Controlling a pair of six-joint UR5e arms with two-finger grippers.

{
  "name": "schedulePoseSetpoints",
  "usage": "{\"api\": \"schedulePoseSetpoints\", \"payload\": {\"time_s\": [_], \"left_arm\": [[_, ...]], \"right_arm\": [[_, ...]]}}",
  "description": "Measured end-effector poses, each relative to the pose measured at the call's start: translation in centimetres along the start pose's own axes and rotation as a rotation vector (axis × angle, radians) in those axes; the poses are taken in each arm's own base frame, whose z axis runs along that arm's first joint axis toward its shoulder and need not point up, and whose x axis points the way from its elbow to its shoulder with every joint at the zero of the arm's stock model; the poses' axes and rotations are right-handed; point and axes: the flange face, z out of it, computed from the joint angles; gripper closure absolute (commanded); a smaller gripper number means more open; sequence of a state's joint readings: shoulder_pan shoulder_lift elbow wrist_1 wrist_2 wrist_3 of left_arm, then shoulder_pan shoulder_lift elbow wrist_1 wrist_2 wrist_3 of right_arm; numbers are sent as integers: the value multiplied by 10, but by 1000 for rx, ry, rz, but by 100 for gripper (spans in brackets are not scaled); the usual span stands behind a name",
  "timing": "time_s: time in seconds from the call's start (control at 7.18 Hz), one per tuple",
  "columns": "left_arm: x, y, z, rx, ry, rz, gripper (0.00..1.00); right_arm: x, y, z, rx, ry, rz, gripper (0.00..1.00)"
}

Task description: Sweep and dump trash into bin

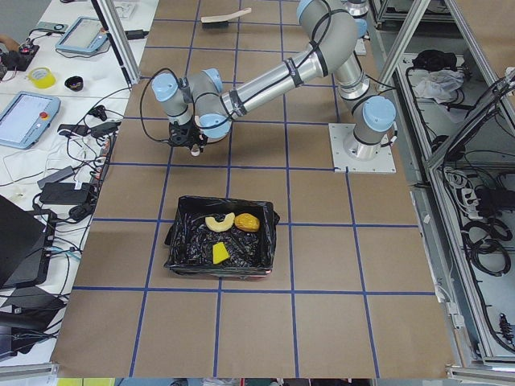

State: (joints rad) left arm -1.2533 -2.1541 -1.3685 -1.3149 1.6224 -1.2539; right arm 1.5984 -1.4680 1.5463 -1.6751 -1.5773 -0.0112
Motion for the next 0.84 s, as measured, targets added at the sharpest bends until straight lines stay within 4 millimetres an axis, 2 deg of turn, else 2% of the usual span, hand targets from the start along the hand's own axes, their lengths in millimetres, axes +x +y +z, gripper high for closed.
{"api": "schedulePoseSetpoints", "payload": {"time_s": [0.28, 0.56, 0.84], "left_arm": [[0, 0, -1, 2, 5, 1, 27], [3, -3, -15, 20, 51, -1, 0], [5, -10, -39, 110, 129, 13, 0]], "right_arm": [[0, 0, 0, 0, -1, 1, 0], [0, 0, 0, 0, -2, 1, 0], [0, 0, 0, 1, -2, 1, 0]]}}
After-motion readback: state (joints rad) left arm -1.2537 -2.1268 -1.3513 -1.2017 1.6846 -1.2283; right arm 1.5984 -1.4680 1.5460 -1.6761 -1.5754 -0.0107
